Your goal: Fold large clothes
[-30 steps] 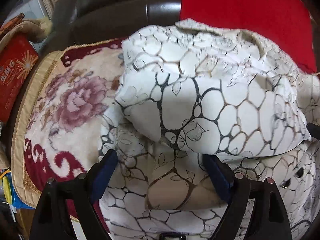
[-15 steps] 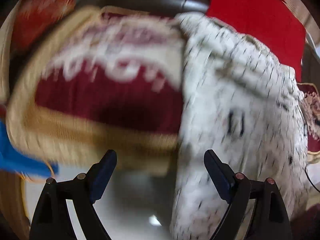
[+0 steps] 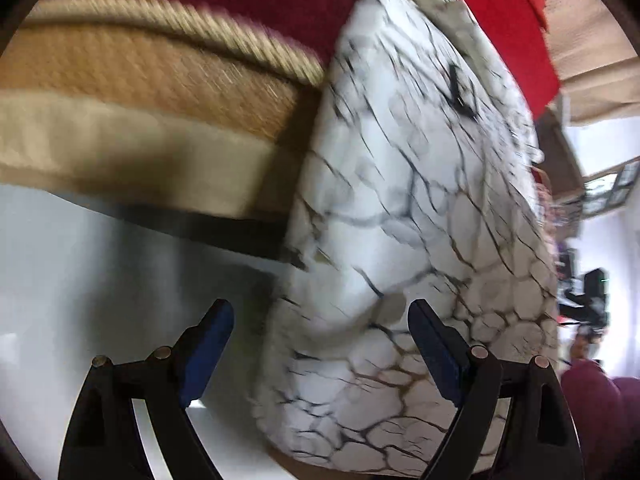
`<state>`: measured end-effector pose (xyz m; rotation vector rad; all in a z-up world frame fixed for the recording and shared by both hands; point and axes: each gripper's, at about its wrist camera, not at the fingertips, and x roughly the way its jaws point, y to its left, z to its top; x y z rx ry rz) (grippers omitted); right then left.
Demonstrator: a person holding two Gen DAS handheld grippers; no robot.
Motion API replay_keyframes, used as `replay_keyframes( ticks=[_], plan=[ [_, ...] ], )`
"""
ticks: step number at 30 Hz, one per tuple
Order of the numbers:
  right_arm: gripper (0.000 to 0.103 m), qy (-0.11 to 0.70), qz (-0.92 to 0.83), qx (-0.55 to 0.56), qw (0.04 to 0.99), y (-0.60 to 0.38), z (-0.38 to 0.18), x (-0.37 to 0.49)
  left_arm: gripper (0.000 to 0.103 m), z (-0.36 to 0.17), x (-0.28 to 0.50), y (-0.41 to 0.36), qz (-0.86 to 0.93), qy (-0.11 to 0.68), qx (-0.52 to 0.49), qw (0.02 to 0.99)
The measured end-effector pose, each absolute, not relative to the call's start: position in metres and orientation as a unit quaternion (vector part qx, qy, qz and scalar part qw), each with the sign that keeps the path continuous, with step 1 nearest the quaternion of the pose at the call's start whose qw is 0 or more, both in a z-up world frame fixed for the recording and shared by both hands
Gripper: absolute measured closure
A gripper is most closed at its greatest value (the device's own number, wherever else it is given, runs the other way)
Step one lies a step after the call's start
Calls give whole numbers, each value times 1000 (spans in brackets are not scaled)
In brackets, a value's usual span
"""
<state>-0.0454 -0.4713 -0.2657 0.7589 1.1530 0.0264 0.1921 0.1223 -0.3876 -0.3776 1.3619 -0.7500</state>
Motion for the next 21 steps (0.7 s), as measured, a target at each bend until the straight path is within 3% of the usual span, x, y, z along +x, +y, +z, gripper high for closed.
replay_keyframes(
  ticks=[6, 8, 10, 12, 14, 15, 16, 18, 20, 21],
  plan=[
    [26, 542, 36, 380, 749, -459, -299, -62, 15, -409, 179, 109, -376, 618, -215, 656],
    [26, 542, 53, 397, 739, -453, -315, -55, 28, -408, 173, 109, -387, 610, -221, 655],
    [26, 547, 57, 398, 734, -448, -328, -45, 56, -404, 165, 106, -406, 600, -224, 652],
    [26, 552, 54, 394, 733, -447, -340, -38, 63, -396, 161, 103, -421, 589, -215, 655],
    [26, 545, 63, 404, 732, -445, -345, -32, 63, -390, 167, 101, -419, 589, -205, 660],
    [27, 541, 70, 405, 733, -444, -345, -30, 51, -391, 168, 100, -409, 596, -206, 660],
    [29, 538, 82, 404, 736, -441, -342, -29, 31, -391, 166, 94, -396, 603, -208, 660],
    [57, 541, 90, 393, 738, -435, -339, -26, 17, -401, 175, 98, -365, 621, -215, 660],
    [72, 547, 95, 376, 742, -428, -333, -25, 17, -409, 177, 98, -368, 624, -239, 646],
    [74, 545, 101, 373, 744, -425, -330, -25, 22, -410, 177, 96, -371, 621, -243, 646]
  ],
)
